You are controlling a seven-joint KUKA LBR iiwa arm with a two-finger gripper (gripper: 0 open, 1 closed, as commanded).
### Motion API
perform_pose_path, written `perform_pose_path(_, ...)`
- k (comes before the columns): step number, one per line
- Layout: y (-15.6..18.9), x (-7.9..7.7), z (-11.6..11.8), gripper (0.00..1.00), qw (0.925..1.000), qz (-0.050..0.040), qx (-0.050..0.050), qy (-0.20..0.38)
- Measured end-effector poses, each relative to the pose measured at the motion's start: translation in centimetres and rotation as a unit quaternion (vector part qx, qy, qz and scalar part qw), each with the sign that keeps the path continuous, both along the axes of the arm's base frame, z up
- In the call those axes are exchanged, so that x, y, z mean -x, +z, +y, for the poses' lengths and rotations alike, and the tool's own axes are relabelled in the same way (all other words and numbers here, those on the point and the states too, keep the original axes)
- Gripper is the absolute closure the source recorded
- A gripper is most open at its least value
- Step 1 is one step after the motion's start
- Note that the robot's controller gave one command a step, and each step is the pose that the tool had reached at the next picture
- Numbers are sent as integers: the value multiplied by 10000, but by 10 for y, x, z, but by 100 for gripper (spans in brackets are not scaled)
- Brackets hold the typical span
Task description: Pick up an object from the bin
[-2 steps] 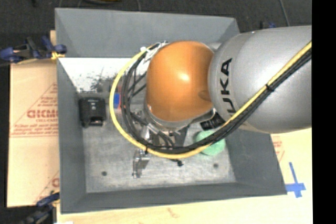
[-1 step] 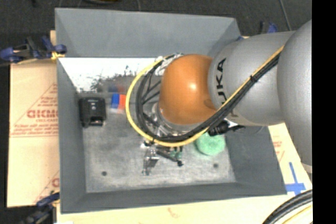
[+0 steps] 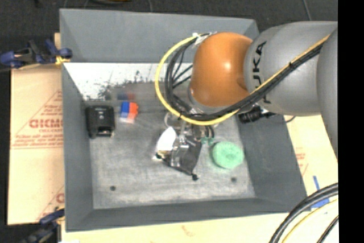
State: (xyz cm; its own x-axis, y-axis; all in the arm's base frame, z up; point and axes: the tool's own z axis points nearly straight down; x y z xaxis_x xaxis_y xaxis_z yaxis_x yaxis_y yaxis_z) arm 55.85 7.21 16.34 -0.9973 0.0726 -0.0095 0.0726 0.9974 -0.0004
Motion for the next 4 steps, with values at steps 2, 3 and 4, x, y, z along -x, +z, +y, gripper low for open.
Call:
perform_pose_path(2,-61,-11,-64,0,9990,21,-9,-436)
perform_pose_path(3,-89,-82,-117,100,9994,143,-63,-308)
perform_pose_path(4,-89,-82,-117,100,9994,142,-61,-307)
